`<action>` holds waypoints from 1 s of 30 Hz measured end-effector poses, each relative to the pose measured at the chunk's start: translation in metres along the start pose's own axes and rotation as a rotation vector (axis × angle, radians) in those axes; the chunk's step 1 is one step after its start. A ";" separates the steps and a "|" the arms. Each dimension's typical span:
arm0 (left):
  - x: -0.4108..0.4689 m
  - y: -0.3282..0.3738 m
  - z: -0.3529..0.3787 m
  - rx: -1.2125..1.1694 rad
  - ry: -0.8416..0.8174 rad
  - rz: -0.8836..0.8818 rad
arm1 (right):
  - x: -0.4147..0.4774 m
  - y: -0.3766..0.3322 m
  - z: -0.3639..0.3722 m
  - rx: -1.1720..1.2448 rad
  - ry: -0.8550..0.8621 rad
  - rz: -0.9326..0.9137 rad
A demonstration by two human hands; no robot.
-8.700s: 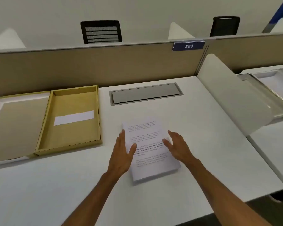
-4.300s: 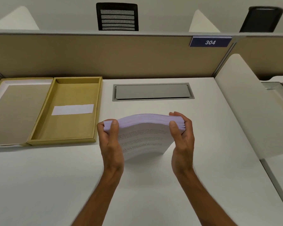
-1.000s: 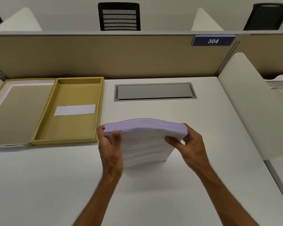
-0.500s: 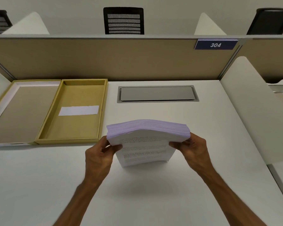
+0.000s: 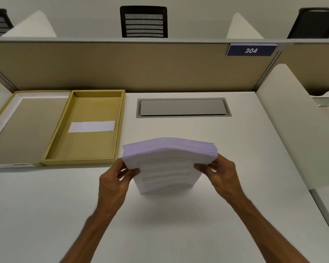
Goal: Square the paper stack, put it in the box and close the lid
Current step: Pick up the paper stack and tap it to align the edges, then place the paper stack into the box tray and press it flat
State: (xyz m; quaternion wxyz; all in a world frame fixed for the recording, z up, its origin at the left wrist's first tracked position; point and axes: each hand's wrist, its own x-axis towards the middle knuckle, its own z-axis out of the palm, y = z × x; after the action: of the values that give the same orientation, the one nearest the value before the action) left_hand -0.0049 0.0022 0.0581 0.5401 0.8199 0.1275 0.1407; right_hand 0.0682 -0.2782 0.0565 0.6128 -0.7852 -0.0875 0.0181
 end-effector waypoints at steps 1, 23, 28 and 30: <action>-0.001 -0.004 0.000 0.007 -0.020 -0.013 | 0.000 0.001 0.000 -0.011 -0.009 0.008; 0.035 -0.005 -0.013 -0.255 -0.087 -0.251 | 0.031 0.007 0.007 0.153 -0.153 0.183; 0.035 -0.002 -0.019 -0.310 -0.049 -0.352 | 0.034 0.004 0.016 0.225 -0.206 0.276; 0.034 -0.003 -0.023 -0.324 -0.021 -0.390 | 0.034 0.001 0.022 0.234 -0.202 0.301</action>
State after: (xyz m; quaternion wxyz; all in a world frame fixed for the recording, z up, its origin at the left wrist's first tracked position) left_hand 0.0177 0.0352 0.0671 0.6826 0.6840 0.2536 0.0441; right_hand 0.0987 -0.2516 0.0526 0.6781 -0.7072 -0.0275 0.1982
